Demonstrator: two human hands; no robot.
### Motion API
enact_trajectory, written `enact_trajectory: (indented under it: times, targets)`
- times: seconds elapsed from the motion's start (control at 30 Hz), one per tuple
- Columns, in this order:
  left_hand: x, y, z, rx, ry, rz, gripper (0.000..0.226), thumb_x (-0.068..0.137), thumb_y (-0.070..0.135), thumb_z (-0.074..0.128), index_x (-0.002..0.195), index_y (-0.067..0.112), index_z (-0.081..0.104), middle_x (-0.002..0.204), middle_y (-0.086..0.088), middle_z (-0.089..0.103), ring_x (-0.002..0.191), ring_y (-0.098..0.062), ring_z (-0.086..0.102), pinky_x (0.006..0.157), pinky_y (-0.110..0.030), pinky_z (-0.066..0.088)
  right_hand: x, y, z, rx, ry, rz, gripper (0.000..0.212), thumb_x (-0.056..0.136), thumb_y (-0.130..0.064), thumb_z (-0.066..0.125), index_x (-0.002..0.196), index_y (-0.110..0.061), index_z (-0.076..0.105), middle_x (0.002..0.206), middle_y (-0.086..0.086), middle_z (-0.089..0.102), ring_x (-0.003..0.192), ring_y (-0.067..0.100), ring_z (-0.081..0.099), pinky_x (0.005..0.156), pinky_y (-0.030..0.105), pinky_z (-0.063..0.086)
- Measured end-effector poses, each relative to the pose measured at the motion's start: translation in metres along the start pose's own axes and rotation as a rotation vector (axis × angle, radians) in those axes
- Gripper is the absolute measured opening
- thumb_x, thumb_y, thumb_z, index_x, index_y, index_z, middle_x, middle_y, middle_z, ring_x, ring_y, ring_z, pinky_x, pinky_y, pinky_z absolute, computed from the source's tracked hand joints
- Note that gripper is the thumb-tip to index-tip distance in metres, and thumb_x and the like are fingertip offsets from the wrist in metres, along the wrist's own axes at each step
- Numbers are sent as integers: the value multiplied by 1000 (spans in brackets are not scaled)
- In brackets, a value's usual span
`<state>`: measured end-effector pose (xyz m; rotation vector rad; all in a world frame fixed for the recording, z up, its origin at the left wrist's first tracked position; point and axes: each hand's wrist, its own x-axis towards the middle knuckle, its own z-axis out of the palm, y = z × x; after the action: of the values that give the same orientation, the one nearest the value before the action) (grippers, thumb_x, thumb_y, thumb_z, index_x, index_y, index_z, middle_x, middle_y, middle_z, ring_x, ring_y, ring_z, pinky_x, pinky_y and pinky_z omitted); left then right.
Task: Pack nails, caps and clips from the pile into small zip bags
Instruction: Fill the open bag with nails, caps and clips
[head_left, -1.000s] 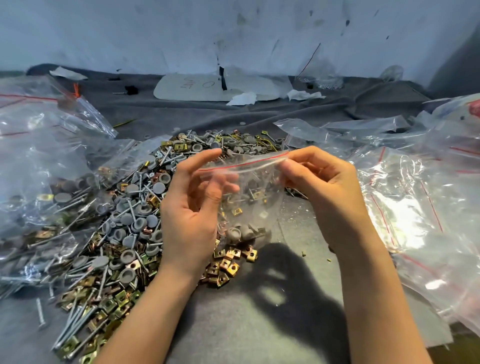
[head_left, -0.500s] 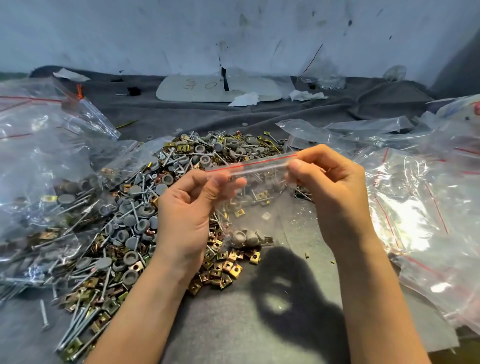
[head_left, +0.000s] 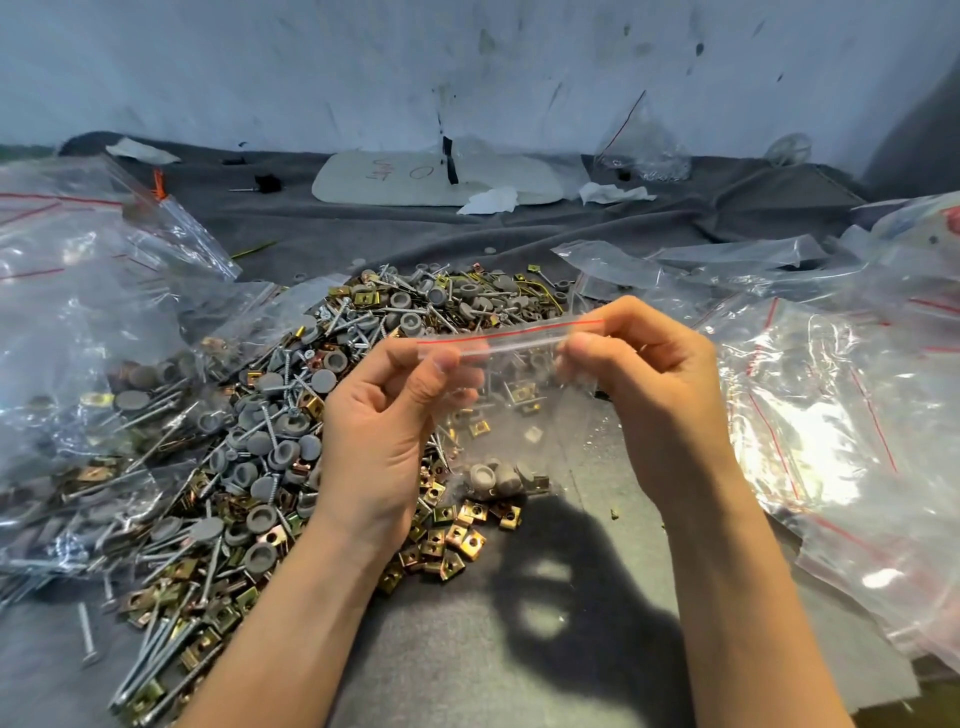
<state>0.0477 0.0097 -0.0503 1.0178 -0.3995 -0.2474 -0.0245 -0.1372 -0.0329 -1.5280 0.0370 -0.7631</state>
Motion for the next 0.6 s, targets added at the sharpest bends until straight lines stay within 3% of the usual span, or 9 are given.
enact_trajectory:
  times: [0.1, 0.27, 0.43, 0.6]
  targets:
    - [0, 0, 1, -40, 25, -6, 16, 70, 20, 65, 80, 9, 61, 73, -3, 74, 63, -10, 68, 64, -21, 58, -1, 0, 1, -19, -43, 14, 7, 79, -12, 65, 75, -17, 68, 64, -3, 65, 62, 6, 59, 61, 14, 46]
    - [0, 2, 0, -23, 0, -15, 8, 63, 27, 70, 61, 19, 71, 79, 0, 75, 63, -7, 69, 65, -20, 57, -1, -1, 4, -1, -92, -3, 9, 79, -10, 64, 75, -17, 69, 66, -6, 67, 65, 7, 61, 64, 14, 47]
    - [0, 2, -5, 36, -108, 1, 16, 59, 41, 80, 62, 25, 75, 98, 6, 74, 79, -3, 68, 71, -17, 54, -1, -3, 3, -4, -71, -24, 12, 77, -6, 62, 71, -16, 66, 61, -7, 65, 60, 4, 58, 61, 12, 44]
    - [-1, 0, -1, 20, -70, -13, 10, 67, 27, 68, 62, 23, 76, 94, 6, 74, 77, -4, 68, 67, -17, 54, -2, -2, 5, 5, -100, 8, 11, 77, -10, 67, 72, -19, 70, 63, -5, 65, 60, 8, 57, 59, 14, 45]
